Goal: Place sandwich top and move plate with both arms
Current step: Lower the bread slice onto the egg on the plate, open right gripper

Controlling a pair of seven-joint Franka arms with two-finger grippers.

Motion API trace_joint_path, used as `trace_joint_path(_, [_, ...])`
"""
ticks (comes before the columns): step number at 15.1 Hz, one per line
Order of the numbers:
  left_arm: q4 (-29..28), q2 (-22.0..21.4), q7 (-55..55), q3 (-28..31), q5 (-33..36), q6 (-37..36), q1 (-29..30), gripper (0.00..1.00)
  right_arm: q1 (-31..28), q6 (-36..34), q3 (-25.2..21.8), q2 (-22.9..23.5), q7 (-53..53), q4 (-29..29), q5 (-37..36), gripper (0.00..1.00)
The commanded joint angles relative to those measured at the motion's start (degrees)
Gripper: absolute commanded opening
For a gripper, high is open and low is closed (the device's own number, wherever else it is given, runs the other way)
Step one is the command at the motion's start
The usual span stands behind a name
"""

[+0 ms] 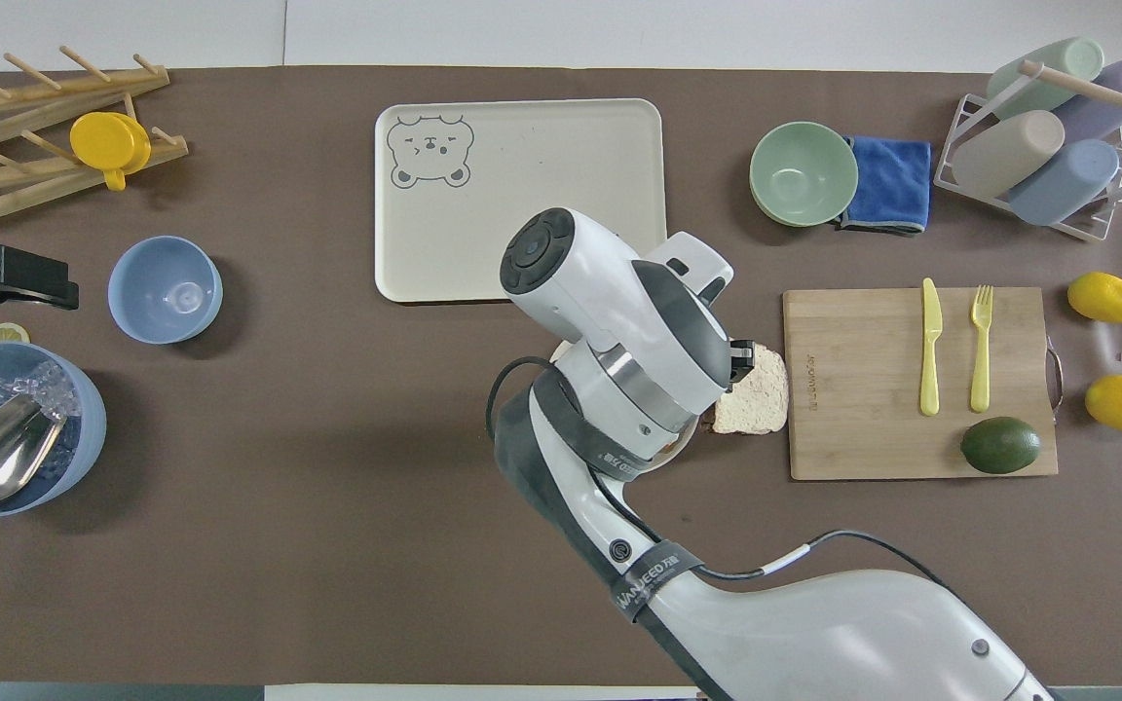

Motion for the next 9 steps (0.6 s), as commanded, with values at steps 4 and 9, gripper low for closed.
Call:
trace_joint_path(4, [-2.83,-2.25,-0.25,0.34,0.54,1.28,-1.1,1.0,2.17,3.66,0.29,1.34,3.56,1.15,3.21,0.0])
trace_joint_path(9, [-3.44,-2.51,-0.17,0.34,0.54,1.37,-0.49,1.0,3.4,9.53,0.29,0.82,3.65,-2.26,3.73,0.0])
